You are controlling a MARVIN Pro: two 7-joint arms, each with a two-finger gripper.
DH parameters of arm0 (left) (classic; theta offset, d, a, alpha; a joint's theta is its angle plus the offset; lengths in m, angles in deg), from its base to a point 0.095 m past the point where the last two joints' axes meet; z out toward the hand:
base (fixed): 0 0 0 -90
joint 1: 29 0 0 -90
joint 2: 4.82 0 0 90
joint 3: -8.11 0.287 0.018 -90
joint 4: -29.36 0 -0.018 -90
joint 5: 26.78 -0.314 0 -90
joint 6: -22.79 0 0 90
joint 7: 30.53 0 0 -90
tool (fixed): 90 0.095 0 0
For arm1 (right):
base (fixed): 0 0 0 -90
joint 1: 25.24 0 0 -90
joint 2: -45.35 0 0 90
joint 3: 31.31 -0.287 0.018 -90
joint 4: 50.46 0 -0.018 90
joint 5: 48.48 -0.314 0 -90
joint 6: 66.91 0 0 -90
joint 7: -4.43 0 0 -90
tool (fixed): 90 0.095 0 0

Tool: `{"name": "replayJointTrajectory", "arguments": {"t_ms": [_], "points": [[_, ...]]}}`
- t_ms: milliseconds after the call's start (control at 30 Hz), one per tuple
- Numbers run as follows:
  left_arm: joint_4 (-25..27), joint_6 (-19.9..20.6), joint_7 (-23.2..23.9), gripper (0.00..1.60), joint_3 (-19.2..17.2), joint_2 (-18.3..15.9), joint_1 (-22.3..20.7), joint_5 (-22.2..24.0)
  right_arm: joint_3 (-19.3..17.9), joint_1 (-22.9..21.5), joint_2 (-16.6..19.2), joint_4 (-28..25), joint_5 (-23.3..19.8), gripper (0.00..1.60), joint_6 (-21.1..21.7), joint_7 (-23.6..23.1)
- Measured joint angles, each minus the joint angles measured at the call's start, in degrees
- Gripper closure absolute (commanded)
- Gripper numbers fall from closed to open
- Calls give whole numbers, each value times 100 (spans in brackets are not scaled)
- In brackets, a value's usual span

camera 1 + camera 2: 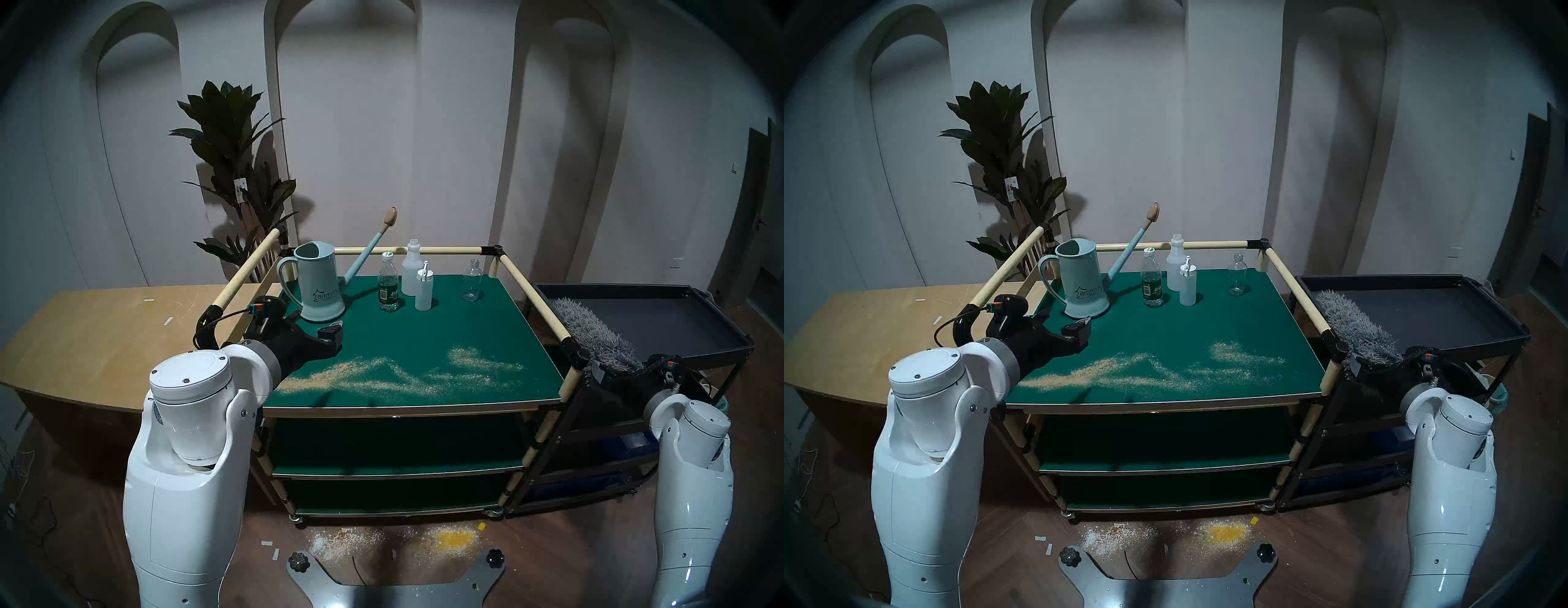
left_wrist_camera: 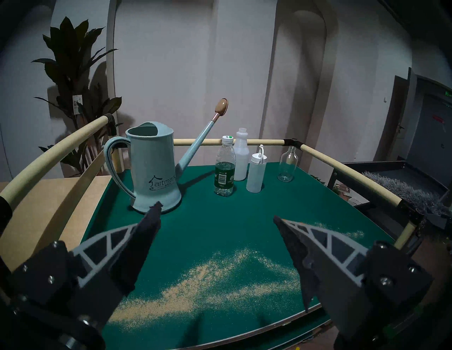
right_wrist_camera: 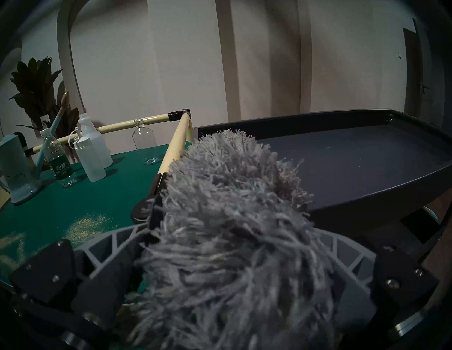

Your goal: Dust the shelf with the duster

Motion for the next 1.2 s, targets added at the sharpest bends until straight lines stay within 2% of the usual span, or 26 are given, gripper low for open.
{"name": "replayJointTrajectory", "arguments": {"t_ms": [200,233,267,300,333,367,400,467,567,633,700,933,1200], "points": [[13,-1,-20,0,-11,28,18,1,22,-36,20,56,41,0,-10,36],[13,-1,-19,0,-11,32,20,5,22,-44,26,62,43,9,-7,44],[13,-2,-15,0,-11,34,21,8,22,-48,31,65,44,55,-4,51],[13,-2,-12,0,-10,34,21,9,20,-50,34,65,44,55,-2,55],[13,-3,-9,0,-10,35,21,10,18,-52,36,66,44,72,0,58],[13,-3,-4,0,-9,36,21,11,15,-54,38,66,44,75,4,63],[11,-3,4,0,-6,37,21,13,7,-57,42,67,44,72,14,70],[3,-3,26,0,2,40,19,17,-20,-60,53,68,39,93,51,81],[-4,-3,41,0,4,42,17,20,-36,-61,61,71,29,95,96,81],[-8,-3,53,0,4,45,16,21,-48,-62,67,75,20,142,140,81],[-15,-3,67,0,5,48,13,22,-57,-64,76,77,9,160,187,76],[-53,-3,84,0,9,63,2,21,-111,-74,87,63,-53,160,281,16],[-136,-13,87,0,11,100,-44,18,-356,-148,85,-222,-256,160,398,-80]]}}
